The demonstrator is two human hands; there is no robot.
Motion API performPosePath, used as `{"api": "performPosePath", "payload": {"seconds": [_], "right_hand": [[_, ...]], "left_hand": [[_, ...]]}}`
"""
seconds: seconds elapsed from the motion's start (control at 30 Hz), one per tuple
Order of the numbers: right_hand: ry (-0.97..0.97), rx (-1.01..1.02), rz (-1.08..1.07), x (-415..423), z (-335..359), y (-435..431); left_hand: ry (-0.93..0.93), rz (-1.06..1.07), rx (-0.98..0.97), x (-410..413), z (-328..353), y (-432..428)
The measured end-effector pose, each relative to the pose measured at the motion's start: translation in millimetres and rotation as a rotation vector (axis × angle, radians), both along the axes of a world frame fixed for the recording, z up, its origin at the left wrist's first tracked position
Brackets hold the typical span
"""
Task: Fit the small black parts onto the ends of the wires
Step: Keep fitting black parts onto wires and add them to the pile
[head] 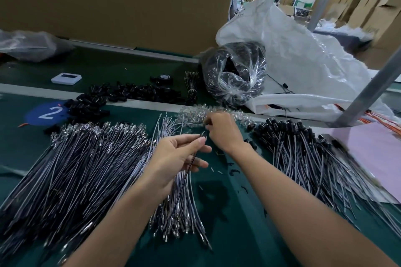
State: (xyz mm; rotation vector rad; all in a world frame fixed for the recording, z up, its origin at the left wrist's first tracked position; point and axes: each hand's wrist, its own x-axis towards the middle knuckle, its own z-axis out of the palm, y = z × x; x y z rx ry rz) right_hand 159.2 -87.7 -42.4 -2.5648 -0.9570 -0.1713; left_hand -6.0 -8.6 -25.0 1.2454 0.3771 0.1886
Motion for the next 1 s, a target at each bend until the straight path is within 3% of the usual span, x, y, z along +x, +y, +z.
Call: {"api": "performPosePath", "payload": {"seconds": [0.13,0.2,0.37,0.47,0.8,1.0], "right_hand": [[0.048,-0.092,-0.010,7.2,1.9,-2.6],[0.054,-0.045,-0.032,8.1,5.8,-5.8],[0.412,0.608,0.039,-24.7,22.2,-42.8],[0.554,0.773,0.152,-50.2,25.3,-67.4],[0.423,0.755,0.243,-66.5,22.8,-85.1],[0.458,0.833,0.277,-68.2,21.1,-85.2]], "left_hand": [[-0.015,-0.008,0.033,1.5,-2.6,-1.4],[-0.024,0.005,0.041,1.9,-3.0,-1.5],[-0.043,0.030,0.086,3.8,-3.5,-1.6],[-0.044,0.016,0.149,6.1,-6.5,-5.8],[-0.100,-0.020,0.307,6.2,-8.6,-11.9],[-0.171,-0.023,0.364,6.5,-7.3,-14.9]]}}
